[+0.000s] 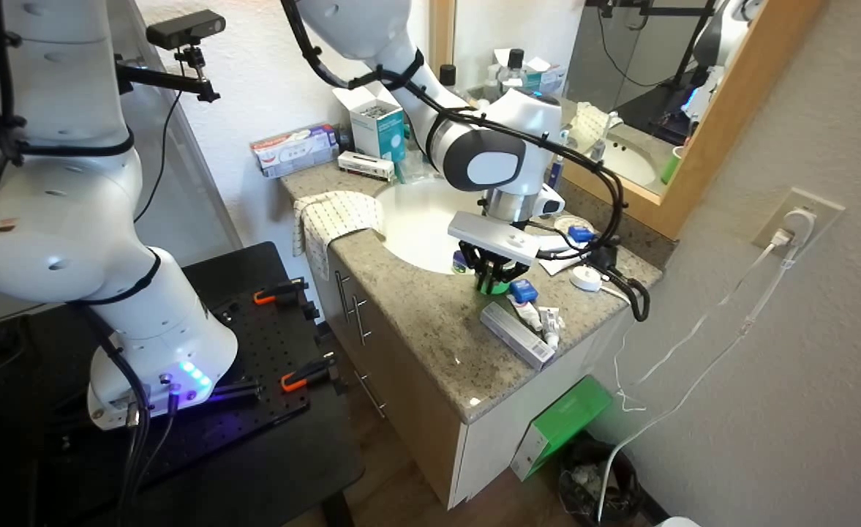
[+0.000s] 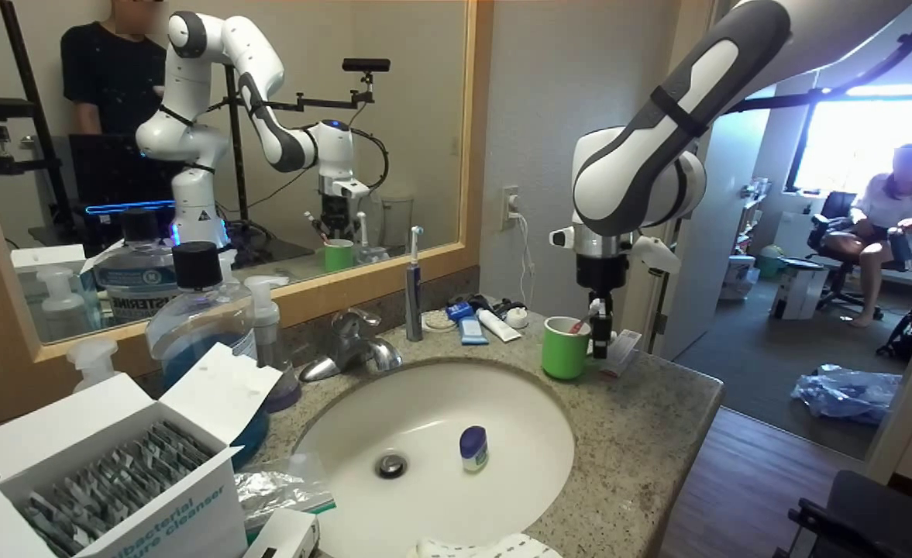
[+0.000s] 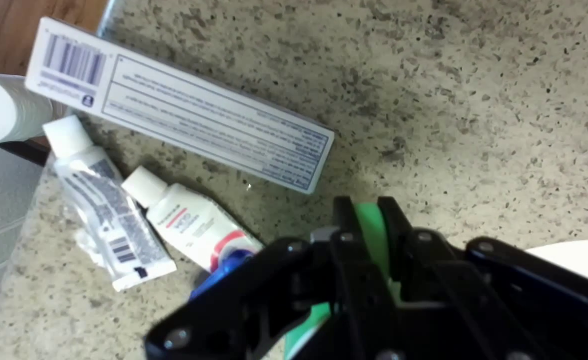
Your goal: Put the mug in the sink
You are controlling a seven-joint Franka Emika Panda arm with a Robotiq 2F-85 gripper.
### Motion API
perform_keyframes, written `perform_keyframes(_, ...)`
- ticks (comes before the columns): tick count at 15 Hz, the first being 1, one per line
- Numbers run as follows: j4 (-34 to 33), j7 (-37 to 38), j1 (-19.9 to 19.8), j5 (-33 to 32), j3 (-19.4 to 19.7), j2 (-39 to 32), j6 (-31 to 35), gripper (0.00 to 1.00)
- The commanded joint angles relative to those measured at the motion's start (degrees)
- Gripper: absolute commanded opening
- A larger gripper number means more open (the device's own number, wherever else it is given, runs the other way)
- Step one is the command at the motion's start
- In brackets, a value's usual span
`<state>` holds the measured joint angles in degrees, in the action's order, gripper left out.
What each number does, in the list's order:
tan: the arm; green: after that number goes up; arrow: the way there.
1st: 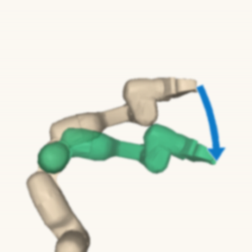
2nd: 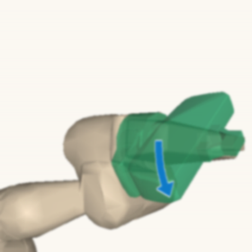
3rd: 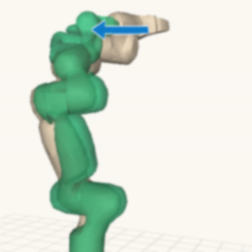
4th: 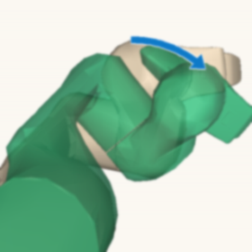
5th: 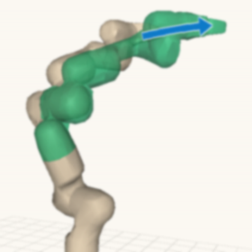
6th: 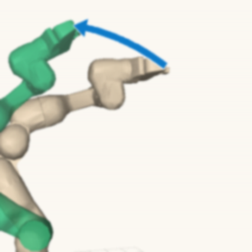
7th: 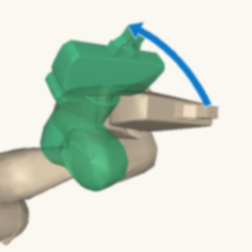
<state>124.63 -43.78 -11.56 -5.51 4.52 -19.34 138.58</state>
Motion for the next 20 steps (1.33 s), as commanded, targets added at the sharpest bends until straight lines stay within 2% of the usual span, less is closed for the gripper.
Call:
perform_keyframes(1,2.4,-0.8,0.0,-0.2,-1.3,1.8,2.6,0.06)
perform_keyframes(12,5.6,9.2,7.4,-12.2,-2.0,4.1,2.6,0.05)
perform_keyframes(20,1.9,8.7,9.0,-12.7,-4.7,0.8,0.2,0.05)
